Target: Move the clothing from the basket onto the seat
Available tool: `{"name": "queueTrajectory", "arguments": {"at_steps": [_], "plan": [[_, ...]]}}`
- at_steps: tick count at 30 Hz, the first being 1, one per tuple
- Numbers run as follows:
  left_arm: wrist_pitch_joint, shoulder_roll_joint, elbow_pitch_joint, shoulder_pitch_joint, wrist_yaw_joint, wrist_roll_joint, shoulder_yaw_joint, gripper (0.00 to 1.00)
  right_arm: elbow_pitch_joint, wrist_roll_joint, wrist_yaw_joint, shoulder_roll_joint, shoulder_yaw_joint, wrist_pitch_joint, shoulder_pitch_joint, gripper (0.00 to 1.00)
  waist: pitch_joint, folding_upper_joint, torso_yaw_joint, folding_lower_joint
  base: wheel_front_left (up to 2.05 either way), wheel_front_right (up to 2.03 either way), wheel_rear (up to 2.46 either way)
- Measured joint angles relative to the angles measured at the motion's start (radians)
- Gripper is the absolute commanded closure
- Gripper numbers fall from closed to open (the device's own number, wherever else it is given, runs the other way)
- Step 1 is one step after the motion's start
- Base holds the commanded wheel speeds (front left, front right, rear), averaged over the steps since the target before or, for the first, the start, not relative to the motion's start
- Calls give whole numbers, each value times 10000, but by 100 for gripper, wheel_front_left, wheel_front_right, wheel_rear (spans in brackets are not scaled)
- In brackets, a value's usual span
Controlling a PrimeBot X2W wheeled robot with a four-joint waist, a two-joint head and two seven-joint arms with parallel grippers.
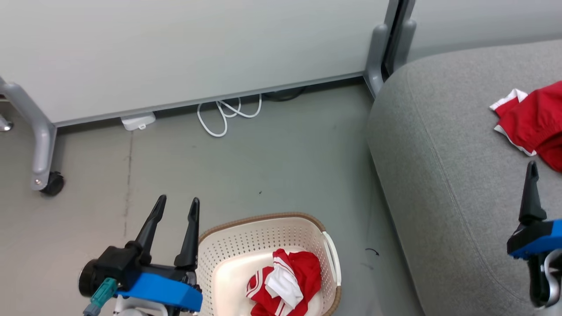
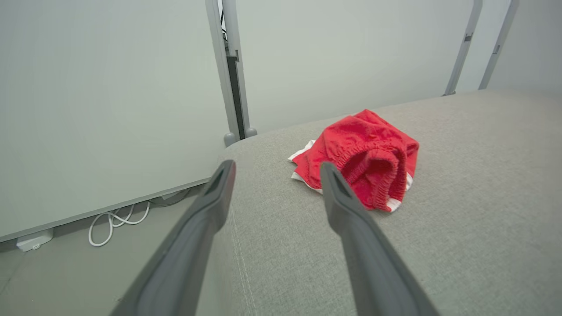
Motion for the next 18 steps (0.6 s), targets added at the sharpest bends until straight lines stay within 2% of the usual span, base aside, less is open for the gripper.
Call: {"name": "queueTrajectory", "arguments": {"at_steps": [8,14,18], "plan": [[0,-130,573,362,0,86,667,0,-1567,267,0,305,1093,-153,1570,0,-615,0,329,0,0,0,0],[2,-128,1058,521,0,174,1012,0,-2123,1081,0,339,2408,263,2562,0,-975,0,703,1,0,0,0],[2,-121,1183,567,0,176,1104,0,-2192,1363,0,343,2832,359,2833,0,-1110,0,920,2,0,0,0]]}}
